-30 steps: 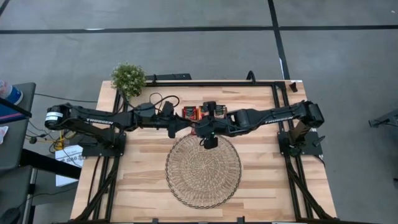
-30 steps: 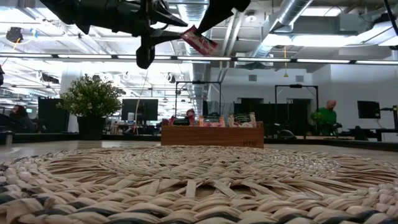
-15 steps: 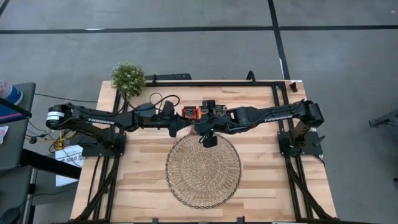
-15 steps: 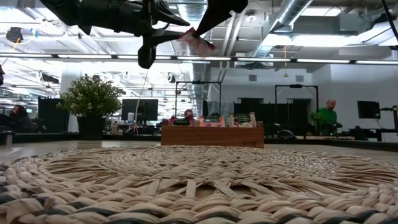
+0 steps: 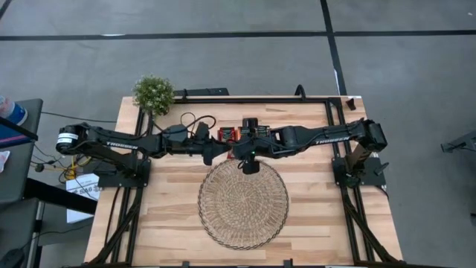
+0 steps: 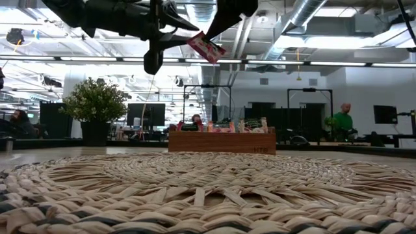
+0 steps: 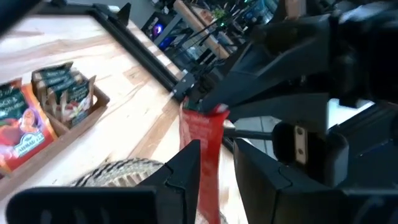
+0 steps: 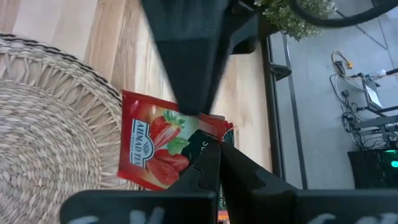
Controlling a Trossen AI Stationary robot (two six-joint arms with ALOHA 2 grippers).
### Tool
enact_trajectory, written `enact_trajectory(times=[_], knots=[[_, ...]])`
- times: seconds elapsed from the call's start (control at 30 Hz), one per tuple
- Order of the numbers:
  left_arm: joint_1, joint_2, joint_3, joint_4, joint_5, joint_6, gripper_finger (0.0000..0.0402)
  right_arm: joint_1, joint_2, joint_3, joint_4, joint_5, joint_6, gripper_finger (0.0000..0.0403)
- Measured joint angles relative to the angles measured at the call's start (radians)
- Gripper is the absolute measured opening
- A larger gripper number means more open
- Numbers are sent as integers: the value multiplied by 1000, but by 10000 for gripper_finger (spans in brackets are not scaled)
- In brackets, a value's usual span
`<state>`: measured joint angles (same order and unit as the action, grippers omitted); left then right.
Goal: Pick & Place Tea
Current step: Put the red tea bag into the wooden organizer
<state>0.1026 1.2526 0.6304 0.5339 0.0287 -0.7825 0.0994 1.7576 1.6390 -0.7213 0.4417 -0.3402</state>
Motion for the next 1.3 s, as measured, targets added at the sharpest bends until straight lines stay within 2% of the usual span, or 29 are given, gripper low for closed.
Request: enact_trajectory(times=[0.2, 0.37, 0.53, 0.63, 0.77, 1.03, 1.17, 1.3], knots=[[1, 59, 57, -29, -8, 7, 88, -4, 0, 0, 5, -5, 0, 0], [1, 90, 139, -147, -7, 53, 88, -4, 0, 0, -6, -3, 10, 0], [10, 90, 172, -237, -33, 58, 86, -3, 0, 0, -30, 0, 36, 0], [11, 90, 176, -237, -33, 58, 65, -1, -1, 0, -28, 4, 36, 0], [10, 90, 176, -253, -41, 56, 12, 1, -1, 0, -29, 3, 34, 0], [9, 90, 177, -301, -89, 50, 0, 6, -1, 0, -32, -8, 31, 1], [8, 90, 177, -361, -131, 57, 0, 6, -15, 0, -64, -6, 26, 20], [8, 90, 177, -403, -239, 99, 0, 5, -38, 0, -194, 4, 88, 61]])
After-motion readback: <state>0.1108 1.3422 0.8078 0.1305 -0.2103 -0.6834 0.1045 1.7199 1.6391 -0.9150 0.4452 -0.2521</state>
